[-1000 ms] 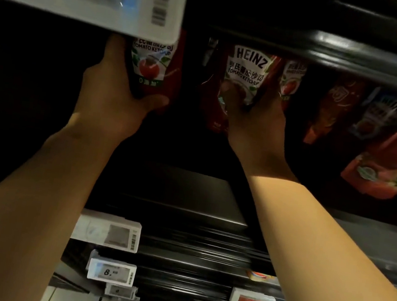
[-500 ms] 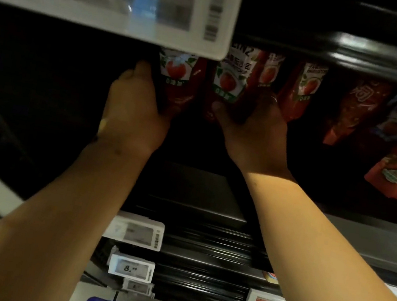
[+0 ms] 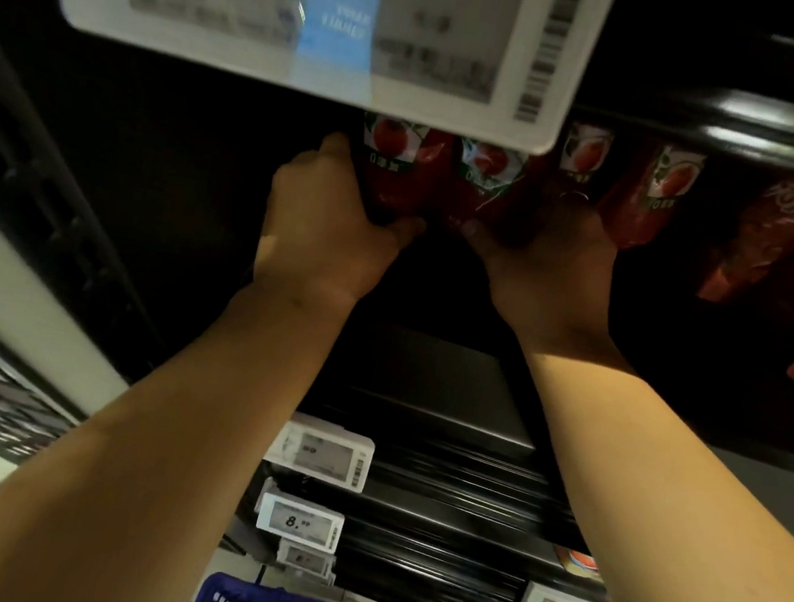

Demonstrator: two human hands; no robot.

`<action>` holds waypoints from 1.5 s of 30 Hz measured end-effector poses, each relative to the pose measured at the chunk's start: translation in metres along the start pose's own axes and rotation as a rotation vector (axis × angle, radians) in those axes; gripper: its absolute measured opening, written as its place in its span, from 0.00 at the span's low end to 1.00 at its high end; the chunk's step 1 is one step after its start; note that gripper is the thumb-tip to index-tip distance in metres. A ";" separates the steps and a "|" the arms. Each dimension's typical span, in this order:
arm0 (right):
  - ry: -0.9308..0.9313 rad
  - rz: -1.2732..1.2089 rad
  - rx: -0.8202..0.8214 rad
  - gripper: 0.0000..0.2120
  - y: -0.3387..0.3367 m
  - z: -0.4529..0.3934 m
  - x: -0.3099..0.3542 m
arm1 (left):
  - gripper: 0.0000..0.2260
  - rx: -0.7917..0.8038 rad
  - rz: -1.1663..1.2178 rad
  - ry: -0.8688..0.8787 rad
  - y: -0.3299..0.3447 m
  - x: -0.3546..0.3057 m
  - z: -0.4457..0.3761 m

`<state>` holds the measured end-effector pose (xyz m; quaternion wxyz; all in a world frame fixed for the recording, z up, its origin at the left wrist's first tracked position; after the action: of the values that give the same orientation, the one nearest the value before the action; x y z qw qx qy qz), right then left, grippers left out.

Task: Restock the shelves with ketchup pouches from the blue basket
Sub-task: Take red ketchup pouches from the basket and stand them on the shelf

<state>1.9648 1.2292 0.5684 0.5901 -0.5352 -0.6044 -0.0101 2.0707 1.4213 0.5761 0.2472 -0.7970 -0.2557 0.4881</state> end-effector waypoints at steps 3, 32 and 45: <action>0.022 -0.018 -0.021 0.26 0.000 -0.003 -0.001 | 0.30 -0.002 -0.043 0.018 0.002 -0.002 -0.002; 0.155 0.364 -0.087 0.14 -0.053 0.084 -0.011 | 0.16 0.307 -0.016 0.128 -0.018 0.005 0.068; 0.306 0.121 -0.142 0.11 -0.097 0.308 -0.050 | 0.14 0.386 0.111 0.483 -0.089 0.005 0.153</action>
<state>1.6709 1.3540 0.4985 0.6356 -0.6031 -0.4718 -0.0985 1.9188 1.5132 0.5691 0.4207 -0.8409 -0.0483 0.3370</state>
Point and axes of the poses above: each hand's wrist, its own z-axis away from the middle knuckle, its own y-axis out of the palm, x = y × z, the point moved 10 cm from there along -z, towards the middle knuckle, and after that the axes turned 4 degrees about -x, right-handed, at the moved point
